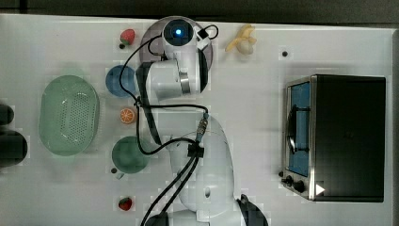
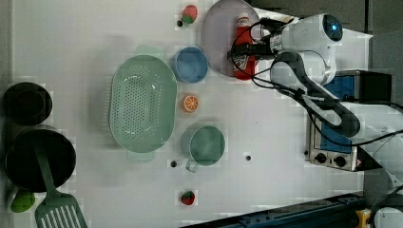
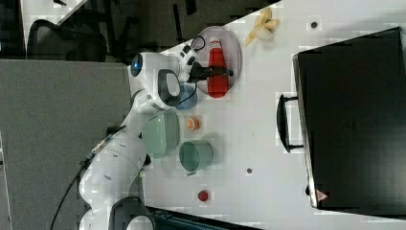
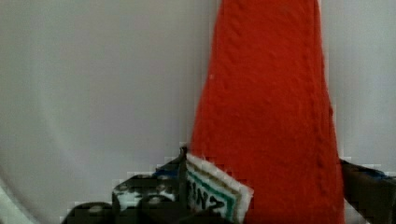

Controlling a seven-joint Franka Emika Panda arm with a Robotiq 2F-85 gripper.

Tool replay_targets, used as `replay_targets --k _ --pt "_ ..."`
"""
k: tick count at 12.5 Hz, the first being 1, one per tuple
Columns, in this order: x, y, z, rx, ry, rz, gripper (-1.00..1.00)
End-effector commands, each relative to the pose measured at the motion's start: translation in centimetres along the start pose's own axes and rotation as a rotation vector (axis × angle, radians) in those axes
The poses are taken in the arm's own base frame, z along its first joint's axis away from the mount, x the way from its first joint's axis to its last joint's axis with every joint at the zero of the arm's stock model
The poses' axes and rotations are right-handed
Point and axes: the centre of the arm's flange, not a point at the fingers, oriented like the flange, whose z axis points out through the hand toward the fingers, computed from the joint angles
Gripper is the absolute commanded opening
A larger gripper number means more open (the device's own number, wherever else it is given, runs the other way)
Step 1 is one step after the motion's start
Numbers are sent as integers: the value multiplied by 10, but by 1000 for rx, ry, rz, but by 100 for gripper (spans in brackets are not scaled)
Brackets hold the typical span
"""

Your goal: Pick ketchup from plate and place it on table.

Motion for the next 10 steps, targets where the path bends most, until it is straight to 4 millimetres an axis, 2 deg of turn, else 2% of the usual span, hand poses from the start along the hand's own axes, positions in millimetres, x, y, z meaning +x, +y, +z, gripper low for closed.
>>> replay_targets --k 1,4,8,10 --pt "16 0 -29 5 79 -35 92" --pt "19 0 -33 7 91 -33 19" --pt "21 -2 -39 12 102 -32 18" --pt "28 -1 -61 18 137 -24 18"
